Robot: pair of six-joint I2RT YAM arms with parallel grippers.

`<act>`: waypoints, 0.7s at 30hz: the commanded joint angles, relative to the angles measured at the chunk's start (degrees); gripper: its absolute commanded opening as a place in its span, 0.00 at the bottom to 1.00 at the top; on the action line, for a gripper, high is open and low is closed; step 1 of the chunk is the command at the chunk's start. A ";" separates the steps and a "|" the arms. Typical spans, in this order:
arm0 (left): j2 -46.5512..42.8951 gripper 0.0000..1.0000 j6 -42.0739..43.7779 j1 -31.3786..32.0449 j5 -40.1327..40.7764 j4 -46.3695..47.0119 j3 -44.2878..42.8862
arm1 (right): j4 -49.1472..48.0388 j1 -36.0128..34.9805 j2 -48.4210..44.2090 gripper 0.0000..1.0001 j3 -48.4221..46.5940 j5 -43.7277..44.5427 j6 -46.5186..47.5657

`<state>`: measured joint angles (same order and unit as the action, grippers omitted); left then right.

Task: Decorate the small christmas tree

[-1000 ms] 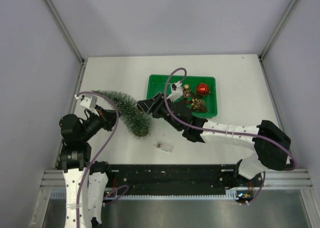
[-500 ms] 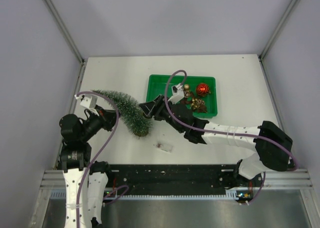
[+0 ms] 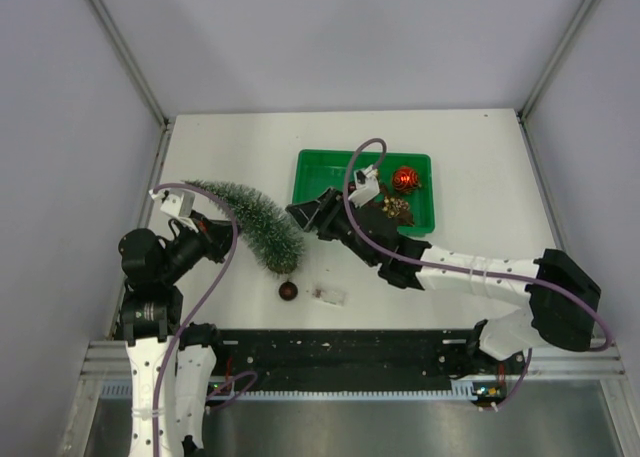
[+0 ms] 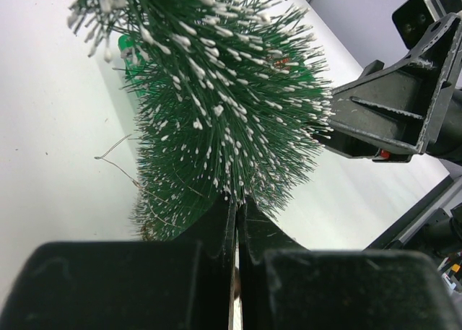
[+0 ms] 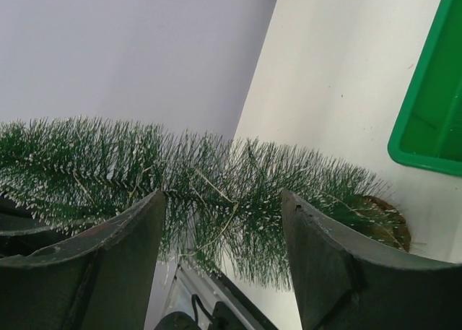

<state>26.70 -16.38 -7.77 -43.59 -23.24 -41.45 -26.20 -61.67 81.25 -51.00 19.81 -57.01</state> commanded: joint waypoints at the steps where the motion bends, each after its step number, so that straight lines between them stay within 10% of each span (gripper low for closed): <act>1: -1.03 0.00 -0.23 -0.14 0.18 1.89 0.06 | 3.94 2.16 -3.64 0.65 -0.41 2.24 1.29; 8: -1.03 0.00 -0.05 -0.14 0.18 1.71 0.23 | 28.19 15.24 2.23 0.64 -9.37 3.22 5.32; 21: -0.60 0.00 1.09 -0.05 0.44 0.92 -0.39 | 38.15 26.34 28.77 0.61 -28.96 1.64 14.56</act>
<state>26.24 -16.21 -7.77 -43.42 -23.66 -41.43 8.73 -35.51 105.67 -74.02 22.50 -45.01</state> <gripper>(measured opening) 0.019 0.620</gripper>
